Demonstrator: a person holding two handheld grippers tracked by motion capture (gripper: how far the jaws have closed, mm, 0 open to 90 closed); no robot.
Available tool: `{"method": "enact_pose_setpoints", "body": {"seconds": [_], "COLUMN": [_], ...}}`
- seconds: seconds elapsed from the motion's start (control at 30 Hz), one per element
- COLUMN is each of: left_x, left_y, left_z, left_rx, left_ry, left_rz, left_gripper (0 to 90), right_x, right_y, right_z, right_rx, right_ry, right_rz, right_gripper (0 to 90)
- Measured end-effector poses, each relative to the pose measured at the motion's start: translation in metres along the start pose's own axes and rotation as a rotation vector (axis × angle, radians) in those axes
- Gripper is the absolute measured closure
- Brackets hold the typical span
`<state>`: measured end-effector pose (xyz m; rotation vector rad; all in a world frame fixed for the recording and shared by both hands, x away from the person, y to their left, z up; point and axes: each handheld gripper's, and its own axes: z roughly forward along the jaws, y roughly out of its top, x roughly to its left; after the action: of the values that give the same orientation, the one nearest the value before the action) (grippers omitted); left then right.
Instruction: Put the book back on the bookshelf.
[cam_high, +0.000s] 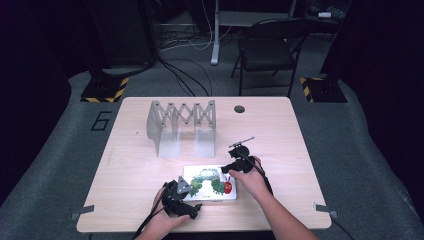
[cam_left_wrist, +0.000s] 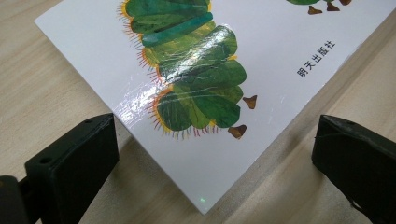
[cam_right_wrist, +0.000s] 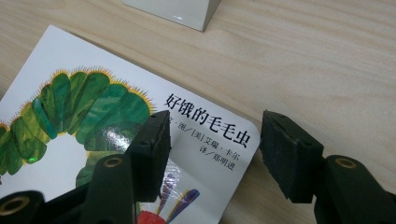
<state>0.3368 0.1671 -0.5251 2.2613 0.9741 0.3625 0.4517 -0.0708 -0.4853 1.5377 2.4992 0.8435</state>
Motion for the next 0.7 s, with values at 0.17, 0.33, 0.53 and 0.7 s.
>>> {"method": "enact_pose_setpoints", "body": {"seconds": [0.17, 0.33, 0.53, 0.7], "left_x": [-0.001, 0.0, -0.001, -0.001], "left_y": [0.0, 0.001, 0.002, 0.003], "left_z": [0.0, 0.0, 0.001, 0.001], "left_rx": [-0.001, 0.008, 0.0, 0.006], "left_ry": [0.006, 0.008, 0.025, 0.033], "left_rz": [-0.004, -0.004, -0.015, -0.024], "left_gripper": [0.3, 0.3, 0.4, 0.5], "right_x": [0.002, 0.004, 0.008, 0.01], "right_y": [0.001, 0.002, 0.005, 0.008], "right_z": [-0.004, -0.009, -0.016, -0.02], "right_rx": [-0.003, -0.005, -0.008, -0.01], "right_ry": [-0.008, -0.007, -0.014, -0.024], "right_rz": [-0.017, -0.019, -0.033, -0.043], "right_gripper": [43.2, 43.2, 43.5, 43.5]}}
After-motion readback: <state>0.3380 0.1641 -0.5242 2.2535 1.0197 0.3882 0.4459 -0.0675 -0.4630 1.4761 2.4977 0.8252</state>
